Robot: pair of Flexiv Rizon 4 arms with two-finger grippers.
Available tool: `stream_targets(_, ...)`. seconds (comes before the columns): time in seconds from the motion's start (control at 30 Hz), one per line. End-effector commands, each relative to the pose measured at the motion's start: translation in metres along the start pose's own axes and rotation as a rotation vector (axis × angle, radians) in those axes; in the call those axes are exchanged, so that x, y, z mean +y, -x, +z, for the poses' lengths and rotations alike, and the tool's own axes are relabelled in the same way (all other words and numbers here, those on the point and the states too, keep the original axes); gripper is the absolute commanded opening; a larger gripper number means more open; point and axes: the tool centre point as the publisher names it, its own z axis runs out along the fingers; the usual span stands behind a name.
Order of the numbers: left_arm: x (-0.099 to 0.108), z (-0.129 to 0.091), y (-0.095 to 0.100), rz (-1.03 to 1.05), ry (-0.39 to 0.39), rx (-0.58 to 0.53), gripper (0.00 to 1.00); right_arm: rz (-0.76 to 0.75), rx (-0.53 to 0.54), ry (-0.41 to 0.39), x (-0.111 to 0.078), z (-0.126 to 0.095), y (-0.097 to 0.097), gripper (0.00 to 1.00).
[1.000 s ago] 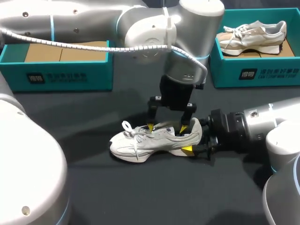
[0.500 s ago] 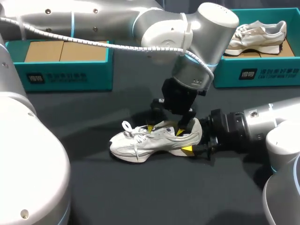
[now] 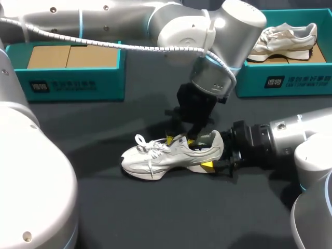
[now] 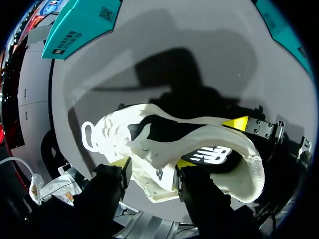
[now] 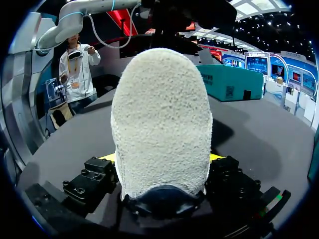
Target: Take the shoe out of the shoebox, open the shoe tongue, remove and reinsert the insole, then place the shoe into the shoebox
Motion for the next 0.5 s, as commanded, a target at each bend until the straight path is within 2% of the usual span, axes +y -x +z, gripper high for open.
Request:
stream_targets(0.03, 0.005, -0.005, 0.012, 0.005, -0.015, 0.031, 0.38, 0.0, -0.003, -0.002, -0.001, -0.001, 0.0, 0.0)
stream_targets(0.1, 0.005, -0.007, 0.015, 0.006, -0.021, 0.046, 0.21, 0.0, -0.003, -0.002, -0.001, -0.001, 0.0, 0.0)
stream_targets(0.13, 0.006, -0.008, 0.017, 0.004, -0.023, 0.058, 0.03, 0.0, -0.003, -0.002, -0.001, -0.001, 0.0, 0.0)
stream_targets(0.17, 0.006, -0.009, 0.02, 0.004, -0.025, 0.072, 0.0, 0.0, -0.003, -0.002, -0.001, -0.001, 0.0, 0.0)
stream_targets(0.5, 0.009, -0.014, 0.061, 0.001, -0.042, 0.296, 0.0, 0.0, -0.003, -0.002, -0.001, -0.001, 0.0, 0.0)
